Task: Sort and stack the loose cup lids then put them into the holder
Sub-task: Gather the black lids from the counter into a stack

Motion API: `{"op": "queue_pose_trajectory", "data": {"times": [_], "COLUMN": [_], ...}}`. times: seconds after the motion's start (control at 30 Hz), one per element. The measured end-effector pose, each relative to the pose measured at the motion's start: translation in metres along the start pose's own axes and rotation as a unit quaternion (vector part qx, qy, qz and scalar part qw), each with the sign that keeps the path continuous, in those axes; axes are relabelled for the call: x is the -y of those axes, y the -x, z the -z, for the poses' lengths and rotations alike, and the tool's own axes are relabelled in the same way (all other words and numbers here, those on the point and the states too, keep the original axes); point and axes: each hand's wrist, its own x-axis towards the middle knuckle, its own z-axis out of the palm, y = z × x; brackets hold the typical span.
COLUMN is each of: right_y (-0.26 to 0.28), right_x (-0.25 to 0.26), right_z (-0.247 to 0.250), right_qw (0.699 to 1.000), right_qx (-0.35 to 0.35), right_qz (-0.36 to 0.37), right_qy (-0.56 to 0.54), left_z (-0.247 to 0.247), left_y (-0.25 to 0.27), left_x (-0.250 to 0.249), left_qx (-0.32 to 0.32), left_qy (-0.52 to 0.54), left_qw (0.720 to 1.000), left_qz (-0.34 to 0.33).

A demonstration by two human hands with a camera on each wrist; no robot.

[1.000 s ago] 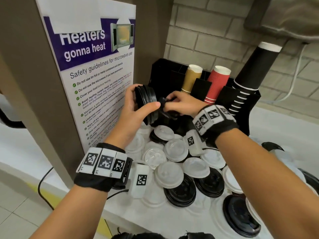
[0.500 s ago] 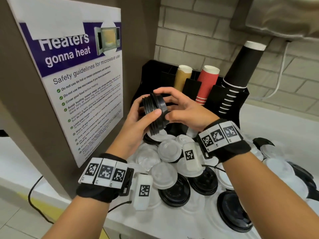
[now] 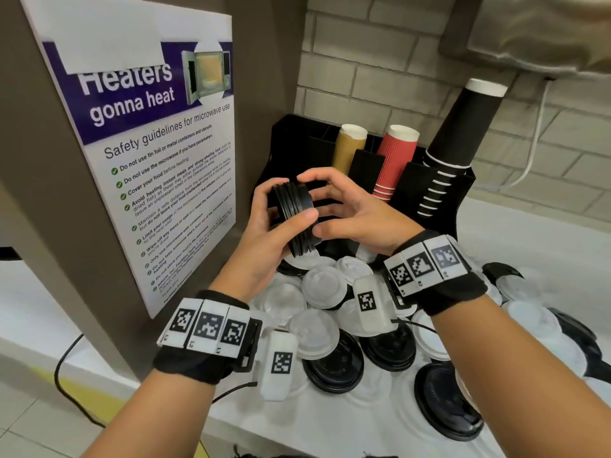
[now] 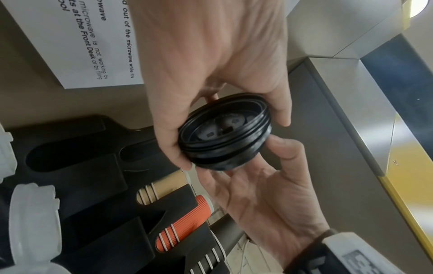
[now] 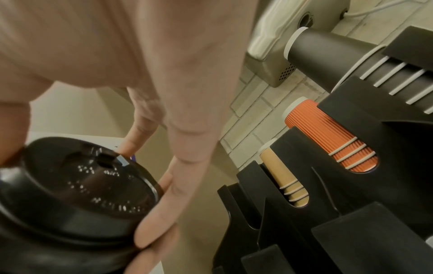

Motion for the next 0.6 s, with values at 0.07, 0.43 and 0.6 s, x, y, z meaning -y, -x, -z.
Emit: {"op": "queue_pose_trajectory", "data": {"times": [0.07,0.43,0.6], "right_y": [0.001,0.021,0.015], "right_x": [-0.001,-0.054,-0.054], "right_z": [0.003,-0.055,-0.054], "right_qw": [1.0,0.788,0.797], "right_qx": [-0.015,0.252,0.256], "right_qz": [-0.022,-0.184,-0.17], "right_qy": [0.002,0.53,0.52], "left_z": [0.0,0.009,0.009], "left_y": [-0.001,-0.006,-0.004], "left_x": [0.0,-0.014,-0.013], "left_qx": [-0.008,-0.044,-0.059], "left_qy": [0.002,0.033,0.04], "left_qw": [1.0,0.998,0.997], "left_qz": [-0.005,-0.018,0.012]}}
